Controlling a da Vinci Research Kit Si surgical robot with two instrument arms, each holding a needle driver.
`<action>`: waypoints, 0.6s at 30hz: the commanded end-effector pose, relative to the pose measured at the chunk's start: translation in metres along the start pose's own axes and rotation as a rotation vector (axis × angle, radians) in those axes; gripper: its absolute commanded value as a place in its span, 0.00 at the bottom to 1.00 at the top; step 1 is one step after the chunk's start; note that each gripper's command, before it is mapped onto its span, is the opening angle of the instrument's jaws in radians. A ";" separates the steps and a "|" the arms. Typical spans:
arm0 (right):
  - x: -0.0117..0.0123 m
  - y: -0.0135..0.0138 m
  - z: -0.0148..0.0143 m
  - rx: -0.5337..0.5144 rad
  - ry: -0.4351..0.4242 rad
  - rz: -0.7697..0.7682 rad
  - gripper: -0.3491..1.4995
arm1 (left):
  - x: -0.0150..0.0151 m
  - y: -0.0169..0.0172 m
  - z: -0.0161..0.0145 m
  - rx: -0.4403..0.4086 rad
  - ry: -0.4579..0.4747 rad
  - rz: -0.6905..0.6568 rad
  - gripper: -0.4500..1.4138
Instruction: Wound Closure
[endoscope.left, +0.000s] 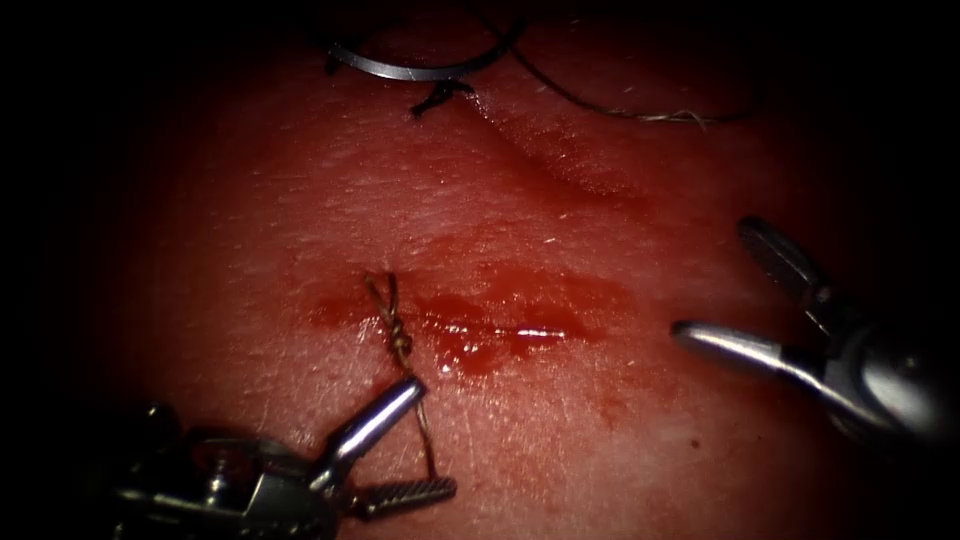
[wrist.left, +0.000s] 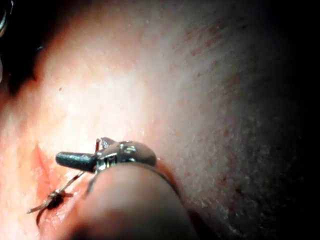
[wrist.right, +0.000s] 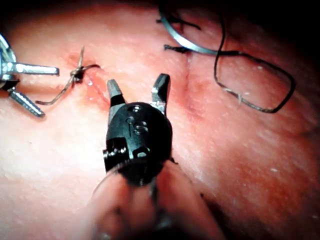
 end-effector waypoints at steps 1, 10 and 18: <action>-0.0001 -0.0002 0.0009 0.001 0.001 -0.001 0.92 | 0.0001 -0.0004 0.0006 0.001 -0.001 -0.002 0.35; -0.0004 -0.0004 0.0012 0.006 0.000 -0.004 0.91 | 0.0003 -0.0012 0.0006 0.023 -0.039 0.005 0.10; -0.0021 -0.0028 0.0031 0.254 0.140 -0.182 0.63 | 0.0003 0.0003 -0.0012 0.050 -0.075 -0.004 0.01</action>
